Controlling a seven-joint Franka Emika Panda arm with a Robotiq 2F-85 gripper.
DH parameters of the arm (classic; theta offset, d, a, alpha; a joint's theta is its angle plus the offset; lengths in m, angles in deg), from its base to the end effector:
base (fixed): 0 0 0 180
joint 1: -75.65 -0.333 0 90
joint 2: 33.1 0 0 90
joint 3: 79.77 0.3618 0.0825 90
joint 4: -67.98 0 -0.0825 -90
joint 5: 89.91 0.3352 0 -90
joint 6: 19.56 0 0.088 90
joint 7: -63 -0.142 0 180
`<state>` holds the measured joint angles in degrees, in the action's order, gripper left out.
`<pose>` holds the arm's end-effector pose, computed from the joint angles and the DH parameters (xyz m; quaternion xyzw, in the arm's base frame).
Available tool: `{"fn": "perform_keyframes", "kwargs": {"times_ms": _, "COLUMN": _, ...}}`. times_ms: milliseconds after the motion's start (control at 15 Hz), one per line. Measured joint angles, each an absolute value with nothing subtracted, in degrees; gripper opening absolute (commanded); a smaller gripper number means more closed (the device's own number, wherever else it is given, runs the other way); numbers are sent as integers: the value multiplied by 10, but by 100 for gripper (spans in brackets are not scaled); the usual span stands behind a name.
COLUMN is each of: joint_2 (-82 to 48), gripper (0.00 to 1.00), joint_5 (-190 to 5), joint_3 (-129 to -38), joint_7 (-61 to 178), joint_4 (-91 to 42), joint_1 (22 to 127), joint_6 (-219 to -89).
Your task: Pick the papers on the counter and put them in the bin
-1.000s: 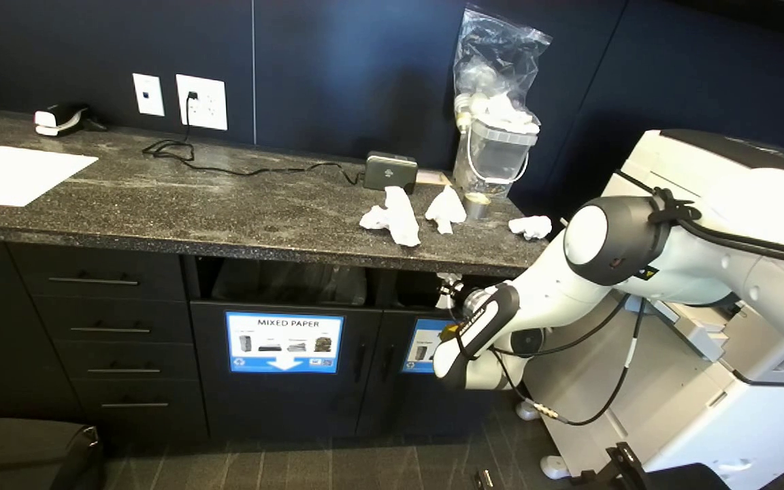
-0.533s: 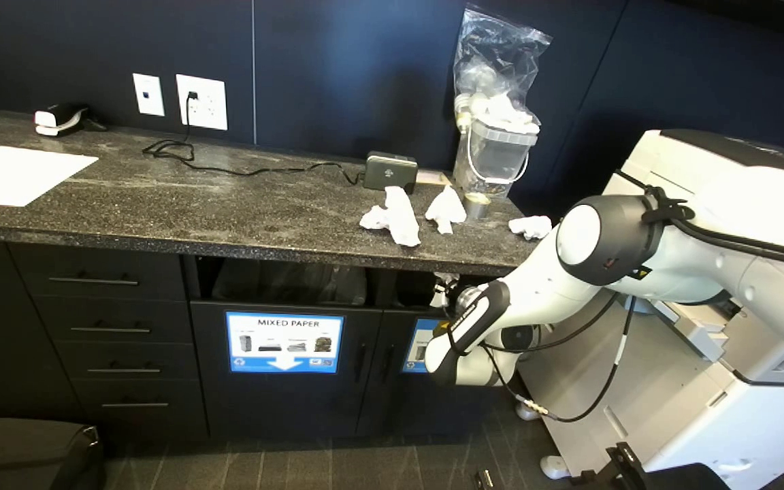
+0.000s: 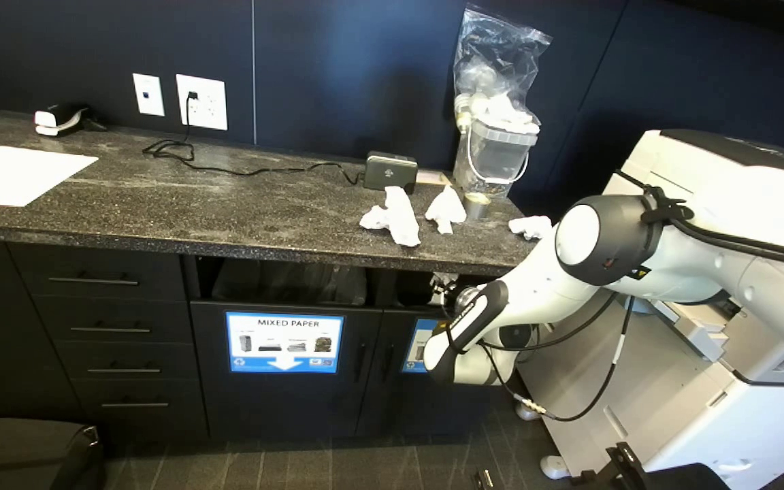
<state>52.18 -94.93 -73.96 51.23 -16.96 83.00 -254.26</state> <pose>0.6723 -0.0308 -0.0141 -0.8340 0.1232 -0.5315 0.0822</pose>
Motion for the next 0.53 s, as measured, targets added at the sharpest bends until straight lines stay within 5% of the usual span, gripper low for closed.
{"fn": "perform_keyframes", "kwargs": {"times_ms": 200, "joint_2": 522, "gripper": 99, "joint_5": -948, "joint_3": -742, "joint_7": 515, "joint_4": -169, "joint_1": 826, "joint_6": -2512}}
{"fn": "perform_keyframes", "kwargs": {"times_ms": 533, "joint_2": 521, "gripper": 100, "joint_5": -930, "joint_3": -762, "joint_7": 560, "joint_4": -164, "joint_1": 801, "joint_6": -2450}}
